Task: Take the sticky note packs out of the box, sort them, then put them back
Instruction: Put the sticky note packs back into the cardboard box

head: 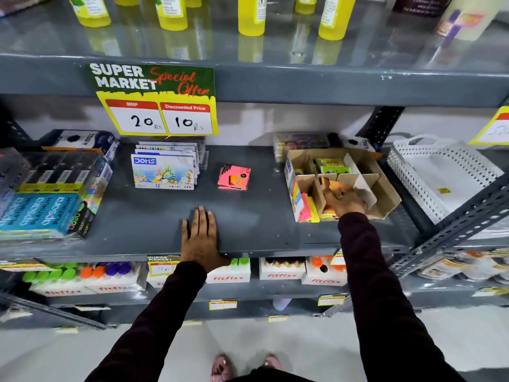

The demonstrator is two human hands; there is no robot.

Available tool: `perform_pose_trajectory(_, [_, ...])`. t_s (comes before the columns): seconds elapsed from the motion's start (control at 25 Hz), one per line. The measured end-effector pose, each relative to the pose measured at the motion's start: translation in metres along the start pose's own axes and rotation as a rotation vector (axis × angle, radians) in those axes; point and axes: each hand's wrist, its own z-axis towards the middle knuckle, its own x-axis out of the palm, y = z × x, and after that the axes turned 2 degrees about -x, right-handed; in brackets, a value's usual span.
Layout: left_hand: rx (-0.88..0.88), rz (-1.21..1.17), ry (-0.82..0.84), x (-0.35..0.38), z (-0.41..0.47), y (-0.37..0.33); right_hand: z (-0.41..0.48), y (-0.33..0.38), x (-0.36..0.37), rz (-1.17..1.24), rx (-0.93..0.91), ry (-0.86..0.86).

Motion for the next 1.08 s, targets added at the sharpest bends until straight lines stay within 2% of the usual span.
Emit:
perform_pose_trajectory(0.16, [-0.006,-0.006,-0.011,0.0,0.0,0.0,0.002,-0.006,0.03,-0.094,0.057,-0.085])
perform_pose_trajectory(0.48, [0.001,-0.008,-0.032,0.002,0.0,0.001,-0.019,0.012,0.005,-0.176,0.059,-0.127])
perform_pose_trajectory(0.64, [-0.001,-0.008,-0.031,0.003,0.0,0.001,-0.054,0.065,-0.004,-0.149,-0.181,-0.191])
perform_pose_trajectory(0.72, [-0.003,-0.02,-0.031,0.002,0.0,0.0,-0.067,0.096,0.012,-0.137,-0.32,-0.136])
perform_pose_trajectory(0.88, [-0.006,-0.016,0.002,0.0,-0.001,-0.001,-0.046,0.149,0.072,-0.204,-0.575,0.217])
perform_pose_trajectory(1.08, [-0.021,0.025,0.029,-0.002,-0.002,0.001,-0.013,0.177,0.101,-0.421,-0.633,0.415])
